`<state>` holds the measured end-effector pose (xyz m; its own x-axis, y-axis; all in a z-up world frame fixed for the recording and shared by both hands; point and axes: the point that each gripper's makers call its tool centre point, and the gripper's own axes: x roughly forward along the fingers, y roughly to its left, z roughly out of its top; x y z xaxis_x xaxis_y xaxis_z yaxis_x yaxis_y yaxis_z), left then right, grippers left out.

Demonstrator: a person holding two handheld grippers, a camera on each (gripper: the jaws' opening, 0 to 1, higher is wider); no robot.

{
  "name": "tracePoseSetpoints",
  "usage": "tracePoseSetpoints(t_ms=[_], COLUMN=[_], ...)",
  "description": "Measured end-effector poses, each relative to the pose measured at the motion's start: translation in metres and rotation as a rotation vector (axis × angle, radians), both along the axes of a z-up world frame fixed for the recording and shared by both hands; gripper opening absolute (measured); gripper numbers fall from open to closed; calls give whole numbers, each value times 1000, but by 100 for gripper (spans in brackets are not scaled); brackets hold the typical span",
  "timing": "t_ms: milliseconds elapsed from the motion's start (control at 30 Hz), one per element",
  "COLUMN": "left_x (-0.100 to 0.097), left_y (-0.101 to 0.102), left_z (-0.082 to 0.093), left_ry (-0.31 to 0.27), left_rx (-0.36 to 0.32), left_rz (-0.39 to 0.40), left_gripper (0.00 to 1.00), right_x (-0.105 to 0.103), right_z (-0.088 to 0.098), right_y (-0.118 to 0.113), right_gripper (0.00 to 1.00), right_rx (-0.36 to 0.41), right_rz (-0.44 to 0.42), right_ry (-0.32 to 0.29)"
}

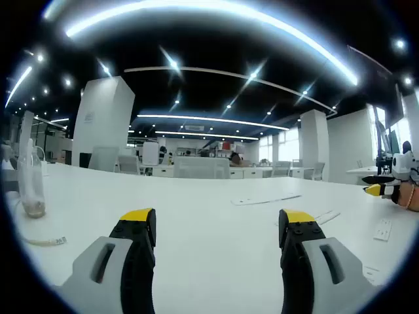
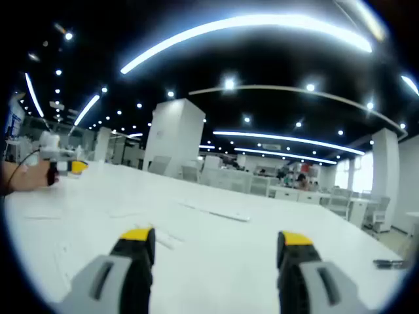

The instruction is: Locate the socket holder cover, grip the socket holder cover, clip it into the socket holder slot.

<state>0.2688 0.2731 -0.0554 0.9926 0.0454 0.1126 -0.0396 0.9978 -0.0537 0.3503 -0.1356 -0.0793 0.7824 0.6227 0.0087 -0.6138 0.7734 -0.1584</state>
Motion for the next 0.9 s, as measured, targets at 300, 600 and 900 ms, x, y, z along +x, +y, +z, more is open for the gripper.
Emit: tracePoseSetpoints(t_ms=[300, 600, 900], left_x=[-1, -2, -2], left_y=[0, 2, 2], left_z=[0, 2, 2], left_ry=[1, 3, 5], left_rx=[2, 3, 7], left_rz=[1, 1, 5], left_gripper=[76, 76, 76], right_x=[0, 2, 4], right_z=[1, 4, 6], right_y=[0, 0, -4], right_gripper=[76, 76, 77], right_rx=[2, 3, 1], right_rz=[-1, -1, -16], right_ry=[0, 0, -5])
